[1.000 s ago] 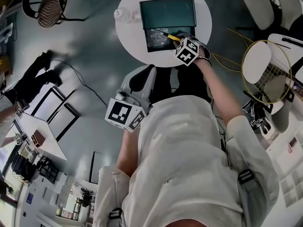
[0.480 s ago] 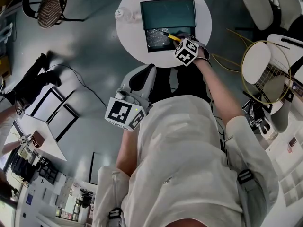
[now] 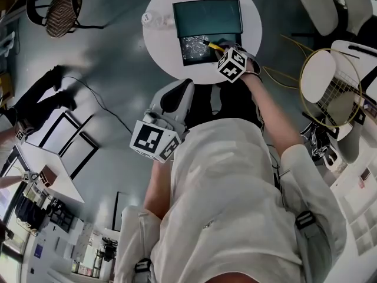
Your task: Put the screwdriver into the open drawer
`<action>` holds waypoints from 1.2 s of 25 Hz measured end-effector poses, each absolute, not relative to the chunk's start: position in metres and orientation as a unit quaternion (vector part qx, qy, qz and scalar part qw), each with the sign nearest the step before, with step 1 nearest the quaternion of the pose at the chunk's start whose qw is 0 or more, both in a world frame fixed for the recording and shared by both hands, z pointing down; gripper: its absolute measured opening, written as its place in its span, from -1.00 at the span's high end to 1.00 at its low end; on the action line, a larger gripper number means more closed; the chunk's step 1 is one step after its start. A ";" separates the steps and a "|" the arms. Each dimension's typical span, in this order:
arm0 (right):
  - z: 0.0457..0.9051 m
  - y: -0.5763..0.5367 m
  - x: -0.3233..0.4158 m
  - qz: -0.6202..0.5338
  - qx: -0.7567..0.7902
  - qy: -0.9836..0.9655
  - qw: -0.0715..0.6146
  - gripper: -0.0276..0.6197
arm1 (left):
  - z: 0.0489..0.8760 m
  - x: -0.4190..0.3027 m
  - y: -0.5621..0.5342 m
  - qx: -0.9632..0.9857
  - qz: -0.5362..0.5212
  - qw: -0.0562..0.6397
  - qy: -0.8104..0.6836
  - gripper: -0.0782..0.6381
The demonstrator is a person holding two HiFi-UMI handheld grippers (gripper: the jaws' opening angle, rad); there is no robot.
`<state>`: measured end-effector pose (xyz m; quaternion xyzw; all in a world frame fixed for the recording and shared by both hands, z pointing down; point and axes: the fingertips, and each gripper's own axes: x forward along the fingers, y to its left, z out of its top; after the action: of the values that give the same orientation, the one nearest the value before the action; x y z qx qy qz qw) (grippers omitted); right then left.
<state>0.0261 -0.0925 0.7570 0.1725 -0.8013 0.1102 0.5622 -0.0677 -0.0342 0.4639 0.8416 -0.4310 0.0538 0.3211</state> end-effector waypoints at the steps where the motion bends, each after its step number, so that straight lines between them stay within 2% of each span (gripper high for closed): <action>1: 0.755 -0.093 0.026 0.110 0.174 -0.802 0.561 0.74 | 0.463 -0.068 -0.034 0.842 0.054 0.320 -0.430 0.75; 12: 0.721 -0.093 0.029 0.110 0.194 -0.811 0.541 0.75 | 0.447 -0.068 -0.042 0.854 0.048 0.295 -0.426 0.75; 23: 0.666 -0.085 0.036 0.079 0.208 -0.831 0.511 0.84 | 0.430 -0.064 -0.052 0.863 0.037 0.268 -0.426 0.75; 30: 0.616 -0.079 0.032 0.060 0.218 -0.853 0.470 0.89 | 0.420 -0.065 -0.057 0.869 0.033 0.250 -0.427 0.75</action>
<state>0.0320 -0.0793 0.6161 0.2183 -0.8530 0.0597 0.4702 -0.0646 -0.0571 0.4200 0.8686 -0.4266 0.0331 0.2499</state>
